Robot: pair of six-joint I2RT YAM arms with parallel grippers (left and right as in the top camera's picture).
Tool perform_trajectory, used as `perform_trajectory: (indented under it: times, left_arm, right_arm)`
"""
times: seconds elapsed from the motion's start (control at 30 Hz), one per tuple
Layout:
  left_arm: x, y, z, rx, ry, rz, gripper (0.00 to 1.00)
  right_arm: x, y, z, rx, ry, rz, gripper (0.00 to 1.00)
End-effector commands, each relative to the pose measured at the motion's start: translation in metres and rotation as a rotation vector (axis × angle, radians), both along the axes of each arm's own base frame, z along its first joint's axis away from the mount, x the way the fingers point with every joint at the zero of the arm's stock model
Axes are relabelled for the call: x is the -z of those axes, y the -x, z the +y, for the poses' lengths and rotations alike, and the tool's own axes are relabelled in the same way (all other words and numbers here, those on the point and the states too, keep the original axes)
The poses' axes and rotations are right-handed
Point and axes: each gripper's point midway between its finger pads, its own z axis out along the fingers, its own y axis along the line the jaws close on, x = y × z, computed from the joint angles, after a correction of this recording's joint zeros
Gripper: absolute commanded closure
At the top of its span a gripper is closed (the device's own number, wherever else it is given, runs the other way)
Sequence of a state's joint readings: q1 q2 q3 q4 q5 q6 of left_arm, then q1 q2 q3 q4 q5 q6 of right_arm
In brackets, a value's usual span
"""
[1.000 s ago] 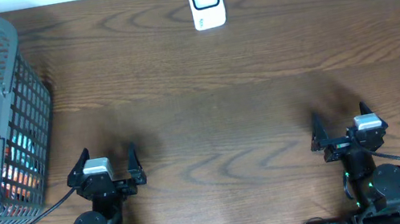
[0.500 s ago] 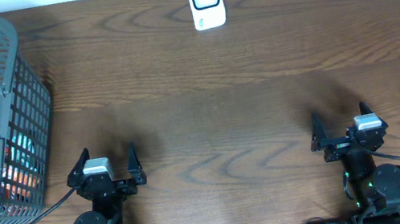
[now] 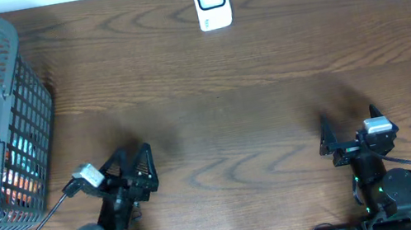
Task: Scan the item barcode
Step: 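Reach the left gripper into the basket and grasp the purple-red package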
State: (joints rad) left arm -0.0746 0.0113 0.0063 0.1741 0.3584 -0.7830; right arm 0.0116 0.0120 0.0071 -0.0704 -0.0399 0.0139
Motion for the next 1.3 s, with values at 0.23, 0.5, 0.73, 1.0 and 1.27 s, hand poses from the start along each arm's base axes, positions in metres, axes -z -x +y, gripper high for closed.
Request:
perform_trajectory:
  times: [0.23, 0.5, 0.73, 1.0, 1.27]
  left_arm:
    - [-0.082, 0.026, -0.013, 0.109, 0.069, -0.274, 0.02]
    - [-0.135, 0.027, -0.013, 0.062, -0.112, -0.385, 0.02]
    - [-0.189, -0.003, -0.016, 0.040, -0.225, -0.380, 0.02]
    - [-0.229, -0.066, -0.003, -0.057, -0.384, -0.219, 0.02]
    - [-0.284, -0.097, 0.119, -0.731, -0.644, 0.060, 0.02]
  right_arm:
    - [0.000, 0.000, 0.000, -0.002, 0.011, -0.002, 0.01]
    - [0.000, 0.000, 0.000, -0.002, 0.011, -0.002, 0.01]
    - [0.000, 0.000, 0.000, -0.002, 0.011, -0.002, 0.01]
    - [0.000, 0.000, 0.000, -0.002, 0.011, -0.002, 0.01]
    - [0.000, 0.000, 0.000, -0.002, 0.011, -0.002, 0.01]
